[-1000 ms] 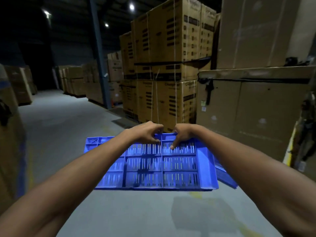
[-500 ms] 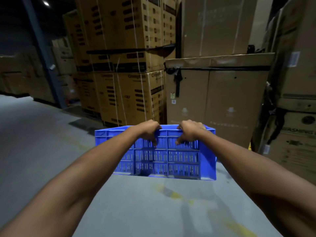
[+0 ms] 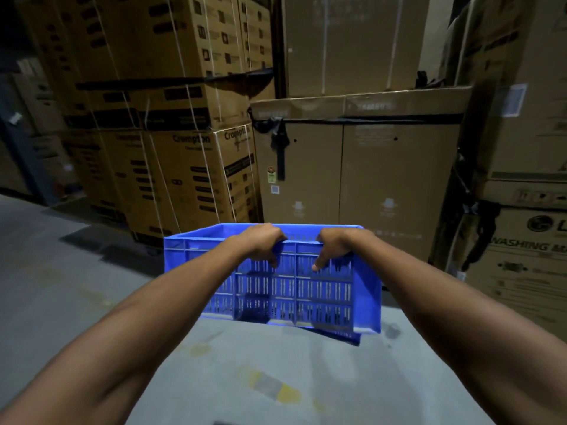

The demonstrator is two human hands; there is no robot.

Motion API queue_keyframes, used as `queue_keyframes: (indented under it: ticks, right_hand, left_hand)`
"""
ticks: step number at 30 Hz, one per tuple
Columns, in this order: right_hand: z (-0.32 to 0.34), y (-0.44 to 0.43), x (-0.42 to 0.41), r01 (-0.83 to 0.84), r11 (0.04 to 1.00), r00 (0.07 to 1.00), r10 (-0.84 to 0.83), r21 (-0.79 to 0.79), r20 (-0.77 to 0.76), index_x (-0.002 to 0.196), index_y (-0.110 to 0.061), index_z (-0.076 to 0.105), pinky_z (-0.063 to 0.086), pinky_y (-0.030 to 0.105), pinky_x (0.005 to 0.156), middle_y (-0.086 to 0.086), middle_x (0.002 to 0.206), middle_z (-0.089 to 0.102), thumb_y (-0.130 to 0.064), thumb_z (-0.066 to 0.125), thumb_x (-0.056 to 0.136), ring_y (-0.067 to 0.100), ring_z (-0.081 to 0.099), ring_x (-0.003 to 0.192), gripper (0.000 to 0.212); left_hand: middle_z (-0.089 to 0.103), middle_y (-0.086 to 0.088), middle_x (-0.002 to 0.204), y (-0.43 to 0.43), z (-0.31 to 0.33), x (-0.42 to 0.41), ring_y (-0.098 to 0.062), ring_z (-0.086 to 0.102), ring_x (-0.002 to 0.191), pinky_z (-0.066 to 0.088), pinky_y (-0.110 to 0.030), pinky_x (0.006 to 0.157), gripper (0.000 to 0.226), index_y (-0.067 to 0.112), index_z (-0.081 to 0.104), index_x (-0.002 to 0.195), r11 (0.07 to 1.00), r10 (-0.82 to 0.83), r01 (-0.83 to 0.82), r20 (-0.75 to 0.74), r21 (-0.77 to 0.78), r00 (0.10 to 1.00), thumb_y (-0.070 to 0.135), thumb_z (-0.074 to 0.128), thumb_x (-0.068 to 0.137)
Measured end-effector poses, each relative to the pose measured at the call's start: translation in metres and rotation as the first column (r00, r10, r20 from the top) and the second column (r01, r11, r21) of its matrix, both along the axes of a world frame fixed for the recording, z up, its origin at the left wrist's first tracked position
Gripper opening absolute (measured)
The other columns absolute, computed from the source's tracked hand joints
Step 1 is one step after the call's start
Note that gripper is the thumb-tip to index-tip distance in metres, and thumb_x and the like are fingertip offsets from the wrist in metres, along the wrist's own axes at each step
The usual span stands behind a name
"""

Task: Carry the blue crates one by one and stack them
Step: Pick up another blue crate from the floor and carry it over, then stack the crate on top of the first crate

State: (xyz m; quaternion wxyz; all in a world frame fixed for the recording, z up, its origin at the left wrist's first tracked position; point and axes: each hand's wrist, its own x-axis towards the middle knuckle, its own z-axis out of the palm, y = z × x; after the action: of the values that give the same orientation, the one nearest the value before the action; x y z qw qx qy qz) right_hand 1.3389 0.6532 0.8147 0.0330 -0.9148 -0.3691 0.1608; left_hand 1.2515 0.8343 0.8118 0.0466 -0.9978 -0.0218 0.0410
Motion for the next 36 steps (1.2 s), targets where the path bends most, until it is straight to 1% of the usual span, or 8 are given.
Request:
queue_keyframes:
  ticks: [5, 9, 13, 17, 20, 26, 30, 36]
  right_hand:
    - [-0.012, 0.022, 0.059, 0.021, 0.999, 1.0, -0.022, 0.036, 0.014, 0.094, -0.015, 0.073, 0.046, 0.027, 0.069, 0.003, 0.083, 0.066, -0.036, 0.087, 0.07, 0.023, 0.063, 0.08, 0.035]
    - [-0.028, 0.043, 0.106, 0.078, 0.996, 0.997, -0.077, 0.052, -0.018, 0.093, -0.011, 0.072, 0.054, 0.031, 0.067, 0.005, 0.084, 0.071, -0.032, 0.089, 0.068, 0.022, 0.067, 0.073, 0.036]
    - [-0.04, 0.082, 0.163, 0.139, 0.988, 0.99, -0.138, 0.074, -0.02, 0.096, -0.007, 0.073, 0.059, 0.038, 0.076, 0.01, 0.093, 0.074, -0.029, 0.088, 0.07, 0.023, 0.069, 0.076, 0.037]
    - [-0.049, 0.126, 0.229, 0.223, 0.974, 0.974, -0.224, 0.033, 0.034, 0.097, -0.007, 0.07, 0.056, 0.037, 0.078, 0.006, 0.093, 0.071, -0.044, 0.089, 0.064, 0.025, 0.066, 0.081, 0.053]
    - [-0.055, 0.161, 0.275, 0.261, 0.965, 0.963, -0.258, -0.036, 0.081, 0.091, -0.014, 0.066, 0.055, 0.036, 0.082, 0.007, 0.1, 0.071, -0.049, 0.089, 0.061, 0.025, 0.063, 0.085, 0.051]
    - [-0.087, 0.186, 0.342, 0.371, 0.929, 0.917, -0.368, 0.011, 0.153, 0.093, -0.018, 0.065, 0.047, 0.034, 0.07, 0.006, 0.104, 0.069, -0.046, 0.082, 0.072, 0.027, 0.065, 0.097, 0.039]
    - [-0.13, 0.182, 0.387, 0.354, 0.934, 0.903, -0.353, 0.041, 0.247, 0.103, -0.019, 0.067, 0.047, 0.037, 0.07, 0.008, 0.104, 0.068, -0.042, 0.079, 0.078, 0.031, 0.066, 0.096, 0.036]
    - [-0.281, 0.169, 0.451, 0.317, 0.944, 0.874, -0.33, 0.097, 0.356, 0.093, -0.021, 0.065, 0.051, 0.041, 0.075, 0.006, 0.096, 0.069, -0.037, 0.072, 0.082, 0.032, 0.066, 0.092, 0.02]
  left_hand:
    - [0.067, -0.009, 0.104, 0.024, -0.013, 0.067, -0.033, 0.062, 0.096, 0.048, -0.036, 0.072, 0.055, 0.015, 0.066, 0.111, 0.998, -0.03, 0.028, -0.034, -0.049, 0.999, 0.036, 0.088, 0.066]
    - [0.063, -0.004, 0.093, 0.049, -0.023, 0.123, -0.03, 0.061, 0.09, 0.048, -0.037, 0.07, 0.047, 0.014, 0.065, 0.105, 0.996, -0.081, 0.077, -0.097, -0.043, 0.992, 0.034, 0.087, 0.069]
    - [0.06, -0.003, 0.089, 0.09, -0.035, 0.19, -0.031, 0.061, 0.09, 0.041, -0.033, 0.065, 0.047, 0.015, 0.064, 0.1, 0.994, -0.111, 0.109, -0.074, -0.023, 0.991, 0.036, 0.088, 0.066]
    - [0.068, -0.007, 0.103, 0.132, -0.042, 0.269, -0.032, 0.063, 0.098, 0.044, -0.034, 0.069, 0.048, 0.018, 0.065, 0.105, 0.982, -0.187, 0.187, -0.02, 0.024, 0.982, 0.036, 0.088, 0.066]
    - [0.069, -0.008, 0.109, 0.159, -0.045, 0.321, -0.033, 0.063, 0.104, 0.042, -0.033, 0.07, 0.049, 0.019, 0.066, 0.108, 0.965, -0.251, 0.249, 0.017, 0.078, 0.968, 0.035, 0.087, 0.066]
    - [0.066, -0.008, 0.096, 0.194, -0.073, 0.404, -0.033, 0.062, 0.093, 0.04, -0.035, 0.066, 0.023, 0.02, 0.056, 0.083, 0.934, -0.336, 0.326, 0.047, 0.147, 0.941, 0.025, 0.078, 0.077]
    - [0.06, -0.003, 0.081, 0.195, -0.121, 0.448, -0.033, 0.062, 0.084, 0.048, -0.038, 0.067, 0.016, 0.021, 0.05, 0.078, 0.931, -0.351, 0.336, 0.097, 0.14, 0.932, 0.017, 0.065, 0.08]
    - [0.067, -0.007, 0.099, 0.188, -0.284, 0.519, -0.034, 0.063, 0.094, 0.043, -0.038, 0.067, 0.016, 0.024, 0.046, 0.087, 0.918, -0.389, 0.362, 0.205, 0.16, 0.898, 0.022, 0.062, 0.083]
